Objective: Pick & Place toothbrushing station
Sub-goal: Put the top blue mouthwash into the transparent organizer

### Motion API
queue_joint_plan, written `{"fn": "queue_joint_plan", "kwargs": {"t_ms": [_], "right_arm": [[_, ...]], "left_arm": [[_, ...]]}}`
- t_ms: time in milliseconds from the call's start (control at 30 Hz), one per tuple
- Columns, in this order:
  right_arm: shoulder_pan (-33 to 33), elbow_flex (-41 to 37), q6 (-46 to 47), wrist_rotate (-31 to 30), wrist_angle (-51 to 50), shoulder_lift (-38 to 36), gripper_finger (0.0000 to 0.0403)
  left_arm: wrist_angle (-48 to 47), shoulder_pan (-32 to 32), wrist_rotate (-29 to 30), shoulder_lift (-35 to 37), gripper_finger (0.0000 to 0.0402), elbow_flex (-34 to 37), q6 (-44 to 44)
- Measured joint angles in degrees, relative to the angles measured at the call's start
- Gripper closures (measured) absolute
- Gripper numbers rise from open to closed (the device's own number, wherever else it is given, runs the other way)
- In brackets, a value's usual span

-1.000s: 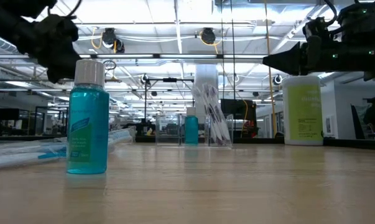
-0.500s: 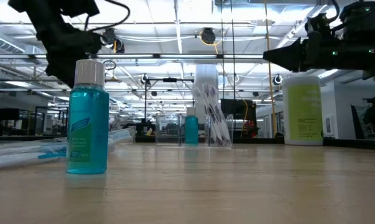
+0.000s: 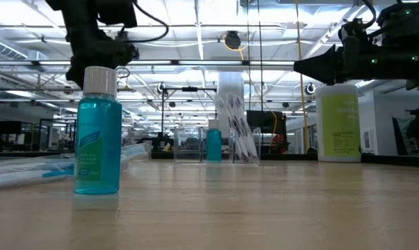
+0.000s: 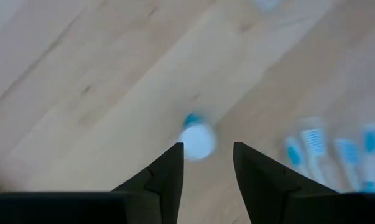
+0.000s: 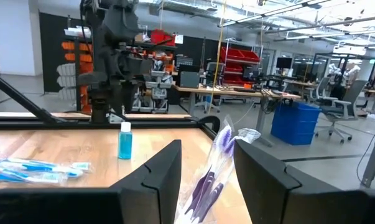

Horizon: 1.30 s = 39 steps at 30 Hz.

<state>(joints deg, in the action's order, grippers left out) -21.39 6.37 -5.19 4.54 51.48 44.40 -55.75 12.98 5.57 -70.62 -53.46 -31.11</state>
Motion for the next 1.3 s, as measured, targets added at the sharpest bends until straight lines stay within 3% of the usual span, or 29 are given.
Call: {"fn": "queue_joint_plan", "kwargs": {"t_ms": [433, 800, 1133, 1300], "right_arm": [[0.00, 0.00, 0.00, 0.02, -1.63, 0.01, 0.0261], [0.00, 0.00, 0.00, 0.02, -2.02, 0.01, 0.0261], [0.00, 0.00, 0.00, 0.02, -2.09, 0.00, 0.0261], [0.00, 0.00, 0.02, 0.02, -2.09, 0.02, 0.0261]], "left_arm": [[-3.05, 5.12, -4.00, -6.23, 0.0254, -0.97, -2.25], [-2.39, 5.74, -4.36, -6.50, 0.0252, -0.91, -2.12], [-2.43, 5.74, -4.32, -6.52, 0.0177, -0.81, -2.21], [-2.45, 5.74, -4.34, -6.54, 0.0163, -0.78, -2.21]]}}
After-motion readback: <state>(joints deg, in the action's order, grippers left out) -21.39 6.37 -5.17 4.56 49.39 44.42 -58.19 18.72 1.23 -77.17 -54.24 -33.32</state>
